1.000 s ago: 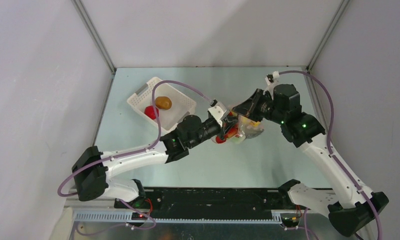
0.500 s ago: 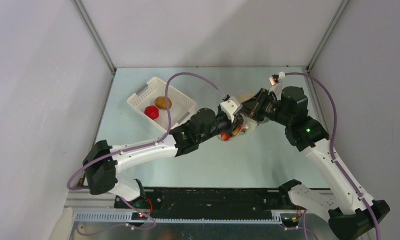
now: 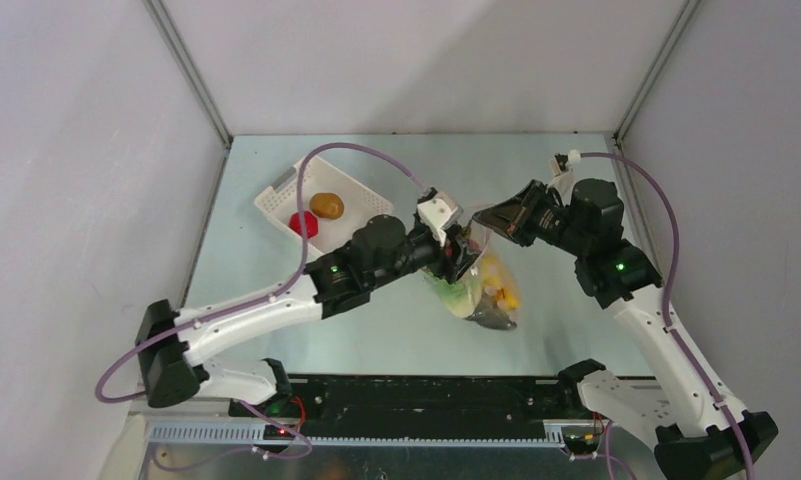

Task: Place the food in the zip-top bag and seal the zipper
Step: Place the fake fruit in the zipper food storage bag.

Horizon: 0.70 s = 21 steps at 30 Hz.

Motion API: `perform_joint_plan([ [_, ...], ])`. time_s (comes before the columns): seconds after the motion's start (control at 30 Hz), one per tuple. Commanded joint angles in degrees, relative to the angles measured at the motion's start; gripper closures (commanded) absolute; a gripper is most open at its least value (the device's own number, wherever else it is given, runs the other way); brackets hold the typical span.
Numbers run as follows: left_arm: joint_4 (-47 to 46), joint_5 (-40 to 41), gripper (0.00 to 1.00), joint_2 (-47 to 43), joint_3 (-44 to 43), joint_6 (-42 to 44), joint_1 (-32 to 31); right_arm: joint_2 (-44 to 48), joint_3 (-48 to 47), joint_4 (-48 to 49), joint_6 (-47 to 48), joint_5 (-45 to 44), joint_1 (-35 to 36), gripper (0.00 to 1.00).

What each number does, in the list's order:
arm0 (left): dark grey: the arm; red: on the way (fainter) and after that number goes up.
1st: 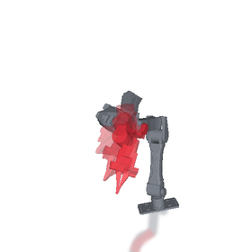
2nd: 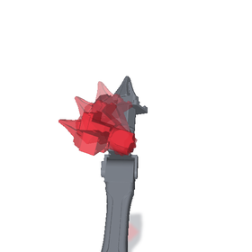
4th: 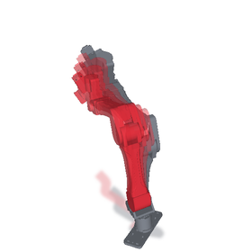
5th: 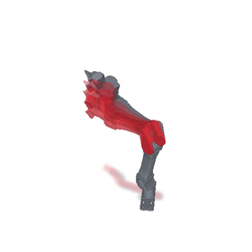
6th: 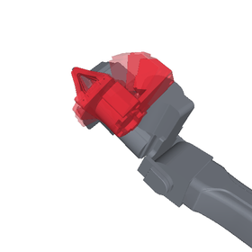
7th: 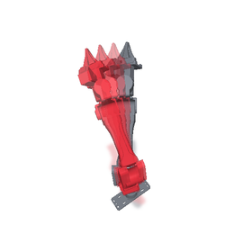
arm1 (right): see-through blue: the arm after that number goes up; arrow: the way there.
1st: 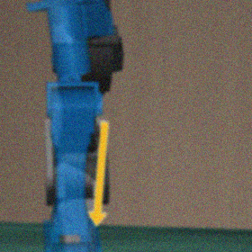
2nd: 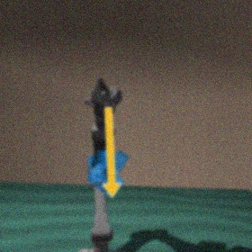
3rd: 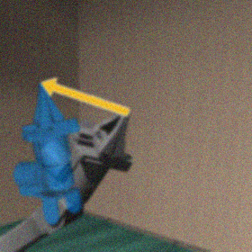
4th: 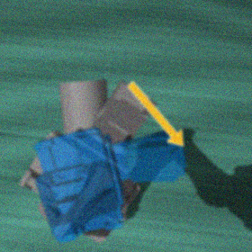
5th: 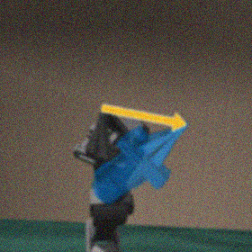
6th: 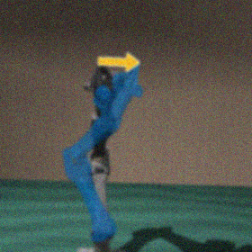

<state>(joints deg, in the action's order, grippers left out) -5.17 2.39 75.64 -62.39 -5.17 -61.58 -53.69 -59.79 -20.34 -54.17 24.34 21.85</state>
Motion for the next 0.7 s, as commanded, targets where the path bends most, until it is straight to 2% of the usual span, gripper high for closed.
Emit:
perform_joint_plan([
  [0.0,4.1,0.0,0.24,-7.2,2.0,-1.6,0.0,2.5,-0.6,10.3,-1.8,1.5,-1.2,1.0],
  [0.17,4.8,1.9,0.13,-12.9,3.9,-2.3,0.1,2.2,0.9,12.0,-3.3,3.0,-2.0,1.0],
  [0.33,4.8,5.7,0.04,-14.3,5.0,-4.1,0.1,2.1,1.0,12.3,-3.5,3.7,-2.1,1.0],
  [0.47,6.5,8.4,0.01,-14.5,4.7,-6.5,0.6,2.2,0.9,12.1,-3.4,4.0,-2.2,1.0],
  [0.57,7.4,10.9,0.01,-15.4,5.1,-11.3,2.2,2.1,0.9,11.7,-3.3,4.0,-2.5,1.0],
  [0.67,6.8,7.8,0.0,-17.8,8.9,-17.3,6.6,1.9,1.0,11.5,-3.1,4.0,-2.8,1.0],
])
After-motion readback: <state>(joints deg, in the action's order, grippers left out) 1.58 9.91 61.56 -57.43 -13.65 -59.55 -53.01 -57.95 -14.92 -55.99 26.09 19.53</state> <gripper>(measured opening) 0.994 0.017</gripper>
